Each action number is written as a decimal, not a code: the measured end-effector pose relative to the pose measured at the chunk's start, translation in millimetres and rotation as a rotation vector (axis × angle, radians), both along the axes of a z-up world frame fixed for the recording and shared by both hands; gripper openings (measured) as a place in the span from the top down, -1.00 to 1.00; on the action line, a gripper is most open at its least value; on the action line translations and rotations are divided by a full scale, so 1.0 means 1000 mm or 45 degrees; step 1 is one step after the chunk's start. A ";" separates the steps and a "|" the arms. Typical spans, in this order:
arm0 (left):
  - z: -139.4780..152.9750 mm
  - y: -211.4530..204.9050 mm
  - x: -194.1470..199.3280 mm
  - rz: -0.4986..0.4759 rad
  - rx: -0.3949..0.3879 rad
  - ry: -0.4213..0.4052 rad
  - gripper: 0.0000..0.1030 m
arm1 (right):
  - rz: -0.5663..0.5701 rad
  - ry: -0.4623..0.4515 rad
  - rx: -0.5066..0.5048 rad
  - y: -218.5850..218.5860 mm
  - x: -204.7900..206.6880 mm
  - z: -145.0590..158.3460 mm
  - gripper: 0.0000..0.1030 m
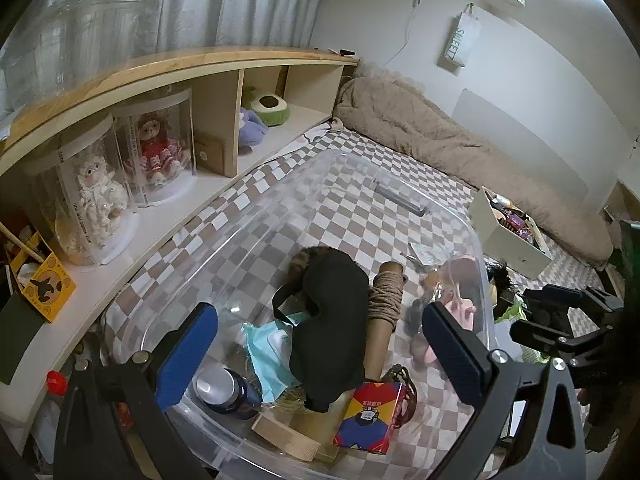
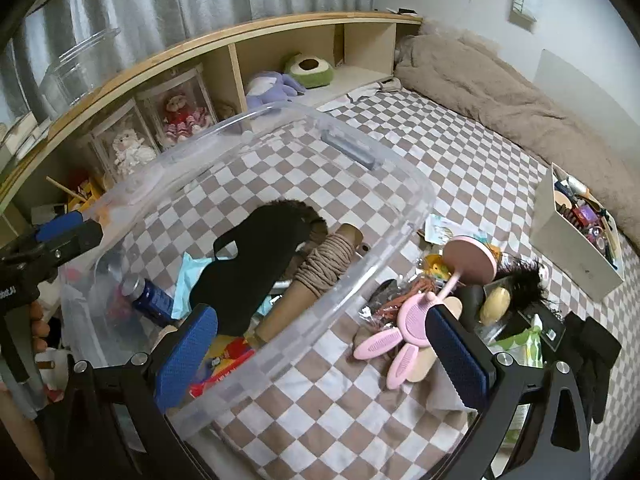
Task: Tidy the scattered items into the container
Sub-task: 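Withdraw both tools up out of the container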
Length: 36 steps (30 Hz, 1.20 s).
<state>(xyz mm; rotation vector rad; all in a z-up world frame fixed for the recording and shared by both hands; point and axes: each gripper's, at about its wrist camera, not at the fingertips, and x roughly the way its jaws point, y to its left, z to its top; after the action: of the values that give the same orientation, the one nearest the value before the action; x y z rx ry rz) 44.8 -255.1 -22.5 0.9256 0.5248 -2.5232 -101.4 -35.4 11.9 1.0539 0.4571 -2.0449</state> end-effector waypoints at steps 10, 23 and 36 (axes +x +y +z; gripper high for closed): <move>0.005 0.008 0.000 -0.004 -0.030 0.002 -1.00 | -0.033 0.042 -0.040 0.016 0.008 0.010 -1.00; 0.017 0.031 -0.006 -0.038 -0.090 0.042 -1.00 | -0.120 0.084 -0.126 0.043 0.011 0.023 -1.00; 0.022 0.068 -0.019 -0.094 -0.224 0.047 -1.00 | -0.207 0.174 -0.214 0.095 0.017 0.041 -1.00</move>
<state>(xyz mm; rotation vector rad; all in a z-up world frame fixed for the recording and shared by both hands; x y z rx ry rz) 25.8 -187.2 -0.4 0.8487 0.2783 -2.6073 -84.5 59.9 52.5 0.8790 0.2689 -2.2655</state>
